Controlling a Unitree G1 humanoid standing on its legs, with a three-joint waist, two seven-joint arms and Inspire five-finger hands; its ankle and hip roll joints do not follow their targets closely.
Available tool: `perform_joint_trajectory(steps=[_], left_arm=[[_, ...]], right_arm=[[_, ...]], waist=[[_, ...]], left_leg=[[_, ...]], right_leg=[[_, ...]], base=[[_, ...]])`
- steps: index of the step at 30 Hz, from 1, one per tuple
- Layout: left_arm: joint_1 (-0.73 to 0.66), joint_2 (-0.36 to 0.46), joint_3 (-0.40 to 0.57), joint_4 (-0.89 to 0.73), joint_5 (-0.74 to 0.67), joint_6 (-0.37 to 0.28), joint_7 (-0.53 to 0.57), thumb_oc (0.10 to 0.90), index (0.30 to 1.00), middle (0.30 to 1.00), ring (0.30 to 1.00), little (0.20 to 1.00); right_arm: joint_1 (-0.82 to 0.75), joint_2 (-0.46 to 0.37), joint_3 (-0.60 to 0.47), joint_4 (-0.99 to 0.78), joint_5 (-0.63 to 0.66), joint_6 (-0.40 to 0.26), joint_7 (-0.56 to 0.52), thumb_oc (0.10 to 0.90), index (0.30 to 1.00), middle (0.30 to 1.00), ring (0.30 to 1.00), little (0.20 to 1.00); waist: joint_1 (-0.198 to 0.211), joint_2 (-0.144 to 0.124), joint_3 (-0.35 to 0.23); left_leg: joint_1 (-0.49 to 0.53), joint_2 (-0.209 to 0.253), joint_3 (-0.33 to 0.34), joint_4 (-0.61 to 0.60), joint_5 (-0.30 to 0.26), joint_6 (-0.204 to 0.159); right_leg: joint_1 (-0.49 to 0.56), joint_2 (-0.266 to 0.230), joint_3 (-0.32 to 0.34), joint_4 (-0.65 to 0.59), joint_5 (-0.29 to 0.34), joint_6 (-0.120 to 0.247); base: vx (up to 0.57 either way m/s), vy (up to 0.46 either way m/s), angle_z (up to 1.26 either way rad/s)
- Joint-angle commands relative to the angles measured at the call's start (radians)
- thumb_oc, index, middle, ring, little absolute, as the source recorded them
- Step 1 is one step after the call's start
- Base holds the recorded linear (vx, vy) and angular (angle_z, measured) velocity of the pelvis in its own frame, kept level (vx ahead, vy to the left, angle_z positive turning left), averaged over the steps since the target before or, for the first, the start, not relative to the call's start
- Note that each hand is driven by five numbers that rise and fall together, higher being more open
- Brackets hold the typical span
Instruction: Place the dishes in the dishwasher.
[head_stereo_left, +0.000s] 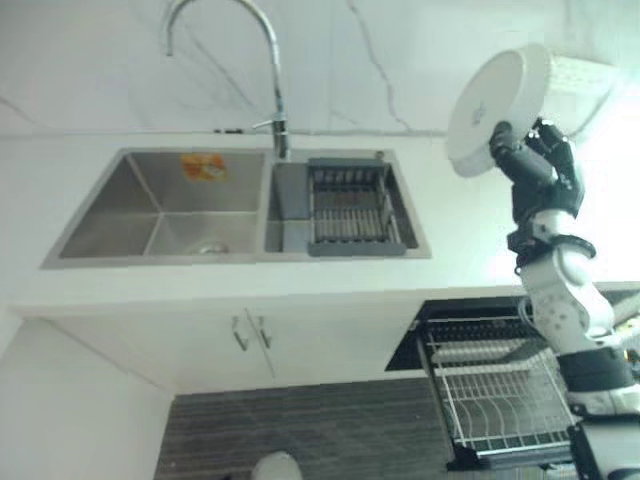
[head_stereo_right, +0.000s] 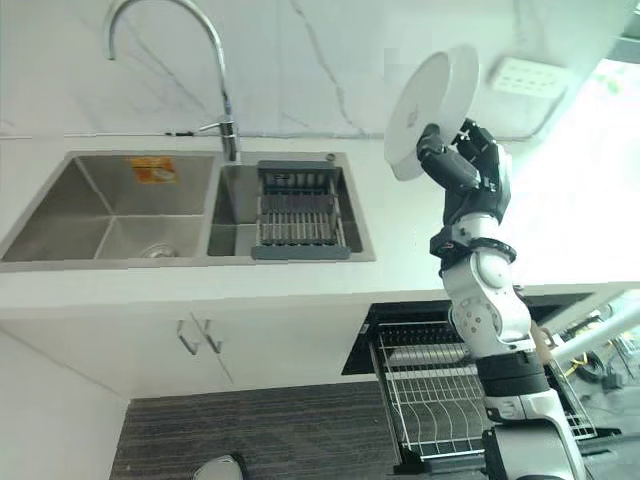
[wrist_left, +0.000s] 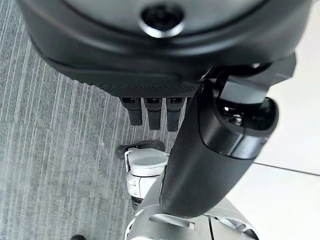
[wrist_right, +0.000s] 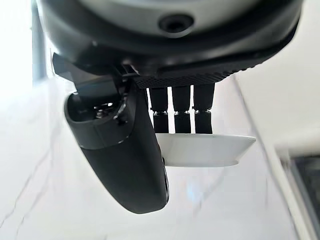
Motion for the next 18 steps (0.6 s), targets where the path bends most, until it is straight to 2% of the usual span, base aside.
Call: perform_joint_trajectory(steps=[1, 4, 7, 9, 11, 13, 14, 17, 18], left_arm=[[-0.01, -0.04, -0.037, -0.001, 0.038, -0.039, -0.028, 0.8, 0.9, 0.9, 0.9, 0.9], [-0.008, -0.048, -0.027, 0.006, 0.048, -0.041, -0.03, 0.8, 0.9, 0.9, 0.9, 0.9], [-0.018, -0.055, -0.033, 0.008, 0.064, -0.039, -0.026, 0.8, 0.9, 0.9, 0.9, 0.9], [-0.022, -0.055, -0.032, -0.001, 0.051, -0.036, -0.021, 0.8, 0.9, 0.9, 0.9, 0.9], [-0.027, -0.056, -0.024, -0.019, 0.045, -0.032, -0.025, 0.8, 0.9, 0.9, 0.9, 0.9], [-0.028, -0.058, -0.022, -0.022, 0.045, -0.032, -0.025, 0.8, 0.9, 0.9, 0.9, 0.9], [-0.027, -0.061, -0.018, -0.037, 0.052, -0.027, -0.03, 0.8, 0.9, 0.9, 0.9, 0.9], [-0.027, -0.064, -0.018, -0.047, 0.061, -0.024, -0.029, 0.8, 0.9, 0.9, 0.9, 0.9], [-0.025, -0.067, -0.022, -0.049, 0.064, -0.025, -0.025, 0.8, 0.9, 0.9, 0.9, 0.9]], right_arm=[[-0.084, -0.047, -0.16, -0.124, -0.091, -0.192, 0.006, 0.4, 0.3, 0.3, 0.3, 0.3], [0.033, -0.048, -0.227, -0.206, -0.15, -0.209, -0.01, 0.4, 0.3, 0.3, 0.3, 0.3], [0.251, -0.068, -0.336, -0.26, -0.23, -0.183, 0.052, 0.4, 0.3, 0.3, 0.3, 0.3], [0.28, -0.069, -0.344, -0.266, -0.241, -0.178, 0.09, 0.4, 0.3, 0.3, 0.3, 0.3], [0.31, -0.071, -0.336, -0.259, -0.251, -0.13, 0.137, 0.4, 0.3, 0.3, 0.3, 0.3], [0.317, -0.074, -0.334, -0.253, -0.247, -0.12, 0.145, 0.4, 0.3, 0.3, 0.3, 0.3], [0.337, -0.069, -0.328, -0.244, -0.239, -0.08, 0.184, 0.4, 0.3, 0.3, 0.3, 0.3], [0.349, -0.059, -0.309, -0.229, -0.302, -0.046, 0.202, 0.4, 0.3, 0.3, 0.3, 0.3], [0.351, -0.066, -0.29, -0.21, -0.359, -0.027, 0.194, 0.4, 0.3, 0.3, 0.3, 0.3]], waist=[[0.008, 0.003, -0.059], [-0.034, 0.001, -0.058], [-0.105, 0.0, -0.056], [-0.119, 0.0, -0.056], [-0.137, 0.001, -0.054], [-0.14, 0.001, -0.055], [-0.146, 0.001, -0.054], [-0.147, 0.001, -0.052], [-0.145, -0.001, -0.051]], left_leg=[[0.172, -0.004, 0.059, -0.06, -0.135, -0.023], [0.176, 0.013, 0.087, -0.06, -0.13, -0.034], [0.191, 0.036, 0.155, -0.06, -0.12, -0.047], [0.196, 0.043, 0.169, -0.06, -0.117, -0.051], [0.203, 0.054, 0.191, -0.06, -0.111, -0.055], [0.206, 0.055, 0.197, -0.06, -0.11, -0.055], [0.208, 0.06, 0.209, -0.06, -0.109, -0.056], [0.209, 0.061, 0.216, -0.06, -0.109, -0.055], [0.21, 0.059, 0.217, -0.06, -0.109, -0.052]], right_leg=[[-0.034, 0.018, 0.016, 0.076, -0.092, 0.003], [-0.05, 0.036, 0.046, 0.076, -0.098, 0.0], [-0.073, 0.064, 0.083, 0.076, -0.104, -0.007], [-0.08, 0.068, 0.094, 0.076, -0.105, -0.009], [-0.089, 0.072, 0.109, 0.076, -0.105, -0.01], [-0.092, 0.073, 0.112, 0.076, -0.104, -0.011], [-0.094, 0.073, 0.113, 0.076, -0.104, -0.012], [-0.096, 0.072, 0.112, 0.076, -0.103, -0.012], [-0.096, 0.074, 0.111, 0.076, -0.103, -0.013]], base=[[-0.01, -0.03, -0.49], [-0.03, -0.059, -0.57], [-0.06, -0.092, -0.57], [-0.02, -0.053, -0.76], [-0.02, -0.047, -0.59], [-0.02, -0.033, -0.5], [-0.03, -0.046, -0.36], [-0.01, -0.015, -0.05], [0.0, 0.0, 0.0]])
